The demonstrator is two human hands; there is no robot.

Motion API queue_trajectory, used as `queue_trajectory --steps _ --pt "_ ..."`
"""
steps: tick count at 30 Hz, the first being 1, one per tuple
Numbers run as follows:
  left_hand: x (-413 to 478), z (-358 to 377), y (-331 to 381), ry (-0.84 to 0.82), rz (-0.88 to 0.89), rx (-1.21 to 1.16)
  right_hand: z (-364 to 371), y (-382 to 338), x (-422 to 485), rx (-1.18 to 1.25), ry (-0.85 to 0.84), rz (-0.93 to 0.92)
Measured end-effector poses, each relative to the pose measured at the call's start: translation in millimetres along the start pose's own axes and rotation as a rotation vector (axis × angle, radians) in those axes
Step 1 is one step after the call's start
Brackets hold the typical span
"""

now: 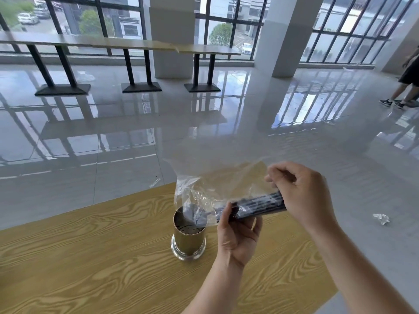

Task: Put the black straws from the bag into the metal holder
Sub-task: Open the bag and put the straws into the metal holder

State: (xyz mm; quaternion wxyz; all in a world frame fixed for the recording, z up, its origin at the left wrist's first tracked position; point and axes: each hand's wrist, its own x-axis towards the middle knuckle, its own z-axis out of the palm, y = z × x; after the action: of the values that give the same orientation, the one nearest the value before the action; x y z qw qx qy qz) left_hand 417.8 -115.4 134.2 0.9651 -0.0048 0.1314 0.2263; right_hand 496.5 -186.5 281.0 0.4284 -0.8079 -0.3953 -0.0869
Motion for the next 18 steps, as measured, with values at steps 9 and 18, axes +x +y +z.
queue_trajectory --steps 9,18 --pt "7.1 1.1 17.7 0.067 0.036 -0.116 16.2 -31.6 26.2 -0.111 -0.115 -0.067" --pt "9.3 2.3 22.4 0.064 0.05 -0.157 -13.6 -14.7 19.6 -0.153 -0.298 0.064"
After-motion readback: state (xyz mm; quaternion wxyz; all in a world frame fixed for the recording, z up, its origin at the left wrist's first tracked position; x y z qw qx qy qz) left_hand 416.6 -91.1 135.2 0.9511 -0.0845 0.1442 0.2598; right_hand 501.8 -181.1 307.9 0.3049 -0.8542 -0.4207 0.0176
